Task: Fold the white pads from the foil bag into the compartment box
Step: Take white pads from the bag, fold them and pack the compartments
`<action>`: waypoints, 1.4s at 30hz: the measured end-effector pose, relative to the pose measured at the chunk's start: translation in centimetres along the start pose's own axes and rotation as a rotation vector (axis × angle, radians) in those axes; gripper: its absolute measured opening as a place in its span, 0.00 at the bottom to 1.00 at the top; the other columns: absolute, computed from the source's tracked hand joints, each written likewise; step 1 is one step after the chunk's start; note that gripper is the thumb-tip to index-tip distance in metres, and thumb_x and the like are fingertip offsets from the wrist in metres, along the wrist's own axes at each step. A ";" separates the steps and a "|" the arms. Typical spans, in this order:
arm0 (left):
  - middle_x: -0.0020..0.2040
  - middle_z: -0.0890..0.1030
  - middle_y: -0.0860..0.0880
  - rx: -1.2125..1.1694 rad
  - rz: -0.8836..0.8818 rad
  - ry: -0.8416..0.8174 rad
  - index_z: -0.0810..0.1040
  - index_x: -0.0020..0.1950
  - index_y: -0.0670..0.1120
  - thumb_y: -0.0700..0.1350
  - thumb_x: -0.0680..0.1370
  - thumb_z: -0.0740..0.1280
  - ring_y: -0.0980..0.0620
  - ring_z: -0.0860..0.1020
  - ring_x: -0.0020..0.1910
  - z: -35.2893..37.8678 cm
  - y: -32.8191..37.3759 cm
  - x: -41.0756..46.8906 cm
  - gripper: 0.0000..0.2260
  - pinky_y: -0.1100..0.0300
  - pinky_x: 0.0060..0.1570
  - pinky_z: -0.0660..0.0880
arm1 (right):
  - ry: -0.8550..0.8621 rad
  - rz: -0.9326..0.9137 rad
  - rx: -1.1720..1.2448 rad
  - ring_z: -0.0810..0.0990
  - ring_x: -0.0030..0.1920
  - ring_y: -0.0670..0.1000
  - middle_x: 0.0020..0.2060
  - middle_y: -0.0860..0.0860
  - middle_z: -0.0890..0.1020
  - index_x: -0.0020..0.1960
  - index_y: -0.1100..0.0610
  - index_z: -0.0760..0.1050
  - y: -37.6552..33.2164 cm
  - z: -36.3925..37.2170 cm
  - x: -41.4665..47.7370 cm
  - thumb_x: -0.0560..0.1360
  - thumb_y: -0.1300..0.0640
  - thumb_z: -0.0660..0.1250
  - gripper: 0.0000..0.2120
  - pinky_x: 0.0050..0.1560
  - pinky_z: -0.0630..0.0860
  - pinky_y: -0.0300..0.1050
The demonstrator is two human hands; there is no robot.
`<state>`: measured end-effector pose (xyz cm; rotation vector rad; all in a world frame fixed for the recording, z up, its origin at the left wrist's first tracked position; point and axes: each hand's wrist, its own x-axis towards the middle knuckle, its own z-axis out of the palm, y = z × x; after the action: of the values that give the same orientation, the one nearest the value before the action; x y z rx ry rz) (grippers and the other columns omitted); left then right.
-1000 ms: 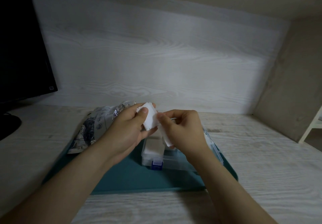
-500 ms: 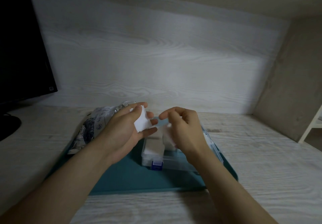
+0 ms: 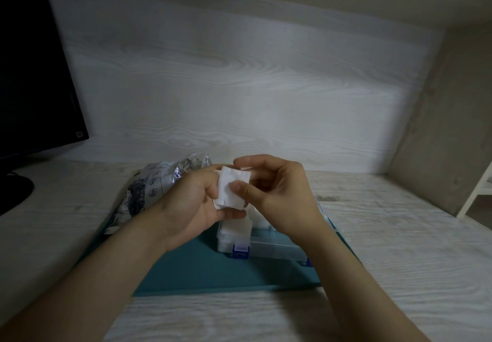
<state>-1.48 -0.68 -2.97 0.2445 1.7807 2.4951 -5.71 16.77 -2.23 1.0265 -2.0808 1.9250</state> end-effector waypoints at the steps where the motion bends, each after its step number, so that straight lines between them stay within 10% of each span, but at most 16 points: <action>1: 0.71 0.76 0.32 0.009 0.003 0.007 0.74 0.74 0.38 0.37 0.64 0.58 0.38 0.78 0.59 0.0 0.0 0.0 0.36 0.44 0.57 0.78 | 0.009 -0.012 -0.011 0.87 0.42 0.58 0.46 0.55 0.88 0.60 0.57 0.84 -0.1 -0.1 0.0 0.72 0.69 0.79 0.18 0.47 0.87 0.55; 23: 0.52 0.83 0.36 0.437 0.075 0.111 0.80 0.64 0.42 0.30 0.76 0.62 0.41 0.83 0.50 1.4 -1.1 -0.2 0.19 0.49 0.49 0.83 | 0.052 -0.078 -0.307 0.84 0.37 0.47 0.46 0.44 0.84 0.61 0.46 0.82 0.3 0.1 -0.1 0.69 0.64 0.82 0.25 0.42 0.84 0.46; 30: 0.48 0.87 0.49 0.644 0.175 0.229 0.43 0.84 0.66 0.34 0.83 0.64 0.45 0.88 0.45 1.6 -1.2 -0.6 0.43 0.40 0.56 0.83 | 0.028 -0.036 -0.372 0.83 0.44 0.46 0.49 0.42 0.85 0.63 0.47 0.83 0.7 -0.3 0.1 0.73 0.55 0.80 0.20 0.42 0.78 0.36; 33: 0.49 0.87 0.55 0.654 0.211 0.230 0.36 0.85 0.61 0.33 0.84 0.63 0.49 0.87 0.48 2.5 -0.7 -0.8 0.45 0.51 0.54 0.85 | -0.042 0.052 -0.154 0.83 0.44 0.54 0.45 0.47 0.88 0.54 0.54 0.87 0.3 -0.7 0.2 0.77 0.59 0.77 0.06 0.44 0.82 0.48; 38: 0.55 0.86 0.52 0.619 0.254 0.231 0.52 0.83 0.64 0.40 0.82 0.65 0.49 0.86 0.53 1.3 -1.5 -0.4 0.37 0.42 0.63 0.80 | 0.065 0.130 0.110 0.85 0.46 0.55 0.47 0.55 0.88 0.55 0.60 0.84 -0.5 -2.1 0.5 0.80 0.62 0.71 0.06 0.49 0.81 0.46; 42: 0.60 0.80 0.58 0.932 0.451 0.310 0.73 0.72 0.55 0.40 0.83 0.61 0.61 0.78 0.60 0.7 -2.2 -0.2 0.19 0.57 0.67 0.74 | 0.323 0.150 0.049 0.84 0.42 0.45 0.45 0.53 0.88 0.59 0.54 0.81 -0.2 -3.3 0.9 0.83 0.58 0.69 0.07 0.41 0.79 0.38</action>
<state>-1.28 0.70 -4.85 0.3347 3.2226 1.7459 -7.43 19.49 -1.02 0.5330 -1.9831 2.0576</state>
